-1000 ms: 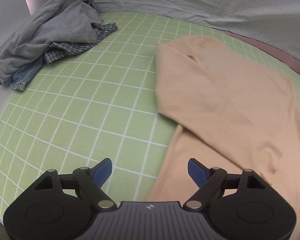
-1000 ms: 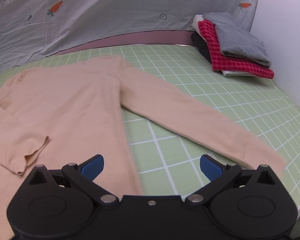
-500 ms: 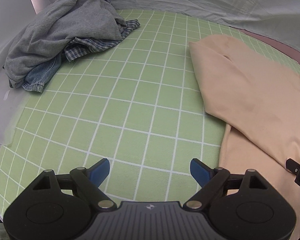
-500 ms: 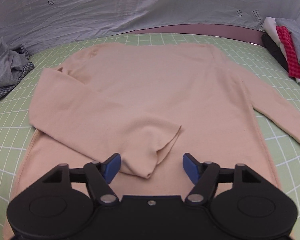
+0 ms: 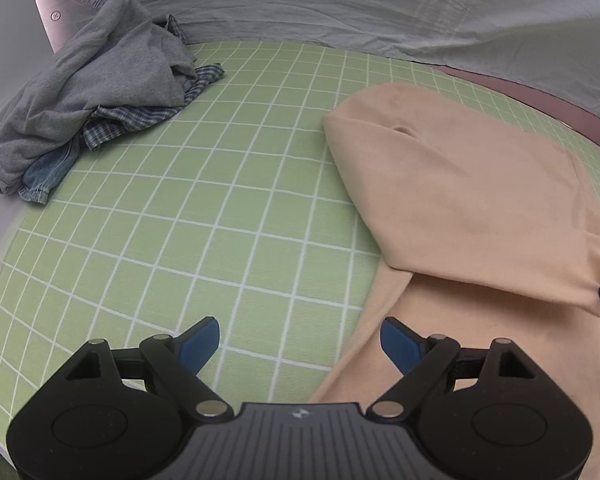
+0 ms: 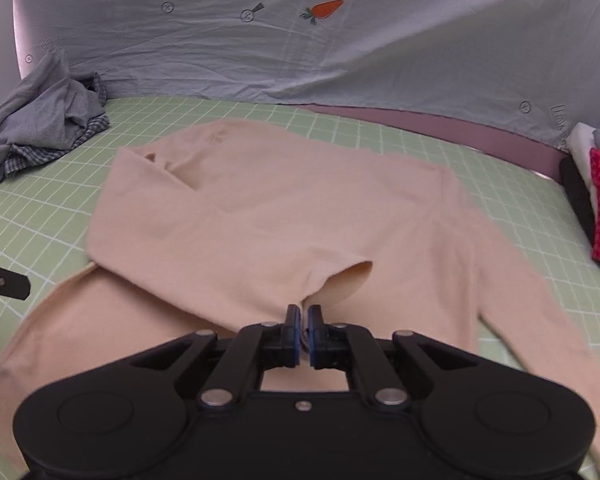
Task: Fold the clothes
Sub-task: 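Pinch the shirt body fabric with the right gripper, tug it flat, open, then pinch the shirt side edge with the right gripper, pull it straight, open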
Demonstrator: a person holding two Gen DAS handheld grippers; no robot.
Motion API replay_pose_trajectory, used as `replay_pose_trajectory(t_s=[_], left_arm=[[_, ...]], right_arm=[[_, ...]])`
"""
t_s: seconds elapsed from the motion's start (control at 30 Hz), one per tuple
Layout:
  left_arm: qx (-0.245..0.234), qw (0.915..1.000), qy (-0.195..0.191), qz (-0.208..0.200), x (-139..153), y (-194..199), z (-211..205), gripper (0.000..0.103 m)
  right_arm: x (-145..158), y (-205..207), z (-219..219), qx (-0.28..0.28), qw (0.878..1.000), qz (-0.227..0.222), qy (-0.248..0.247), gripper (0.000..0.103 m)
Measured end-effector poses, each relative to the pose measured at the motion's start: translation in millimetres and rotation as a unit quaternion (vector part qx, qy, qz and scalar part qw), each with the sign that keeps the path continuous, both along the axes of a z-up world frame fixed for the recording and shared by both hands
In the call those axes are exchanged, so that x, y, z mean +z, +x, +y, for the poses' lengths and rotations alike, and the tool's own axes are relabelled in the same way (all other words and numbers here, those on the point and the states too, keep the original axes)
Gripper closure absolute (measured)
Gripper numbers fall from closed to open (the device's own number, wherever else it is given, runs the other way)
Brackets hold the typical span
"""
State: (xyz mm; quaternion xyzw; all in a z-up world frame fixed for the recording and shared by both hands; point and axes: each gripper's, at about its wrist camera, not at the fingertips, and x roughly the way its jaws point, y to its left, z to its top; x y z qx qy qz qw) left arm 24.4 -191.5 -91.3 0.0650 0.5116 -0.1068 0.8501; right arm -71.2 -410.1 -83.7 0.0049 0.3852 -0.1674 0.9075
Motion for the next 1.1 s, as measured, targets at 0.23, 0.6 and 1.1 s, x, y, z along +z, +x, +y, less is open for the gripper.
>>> replay_pose_trajectory(t_s=[0.23,0.6,1.1], left_arm=[[0.013,0.9998,0.007,-0.017,5,-24,-44,0.015],[0.098,0.9943,0.021,-0.036,12,-49,-32,0.015],[0.026,0.999,-0.012,-0.034,-6,-36,62,0.013]], right_arm=[[2,-29,-116,-0.083,0.996,-0.013,-0.034,0.099],[6,-67,-241,-0.197,0.979,0.007,-0.058,0.081],[2,-40,-44,-0.148,0.987,-0.064,0.002,0.0]])
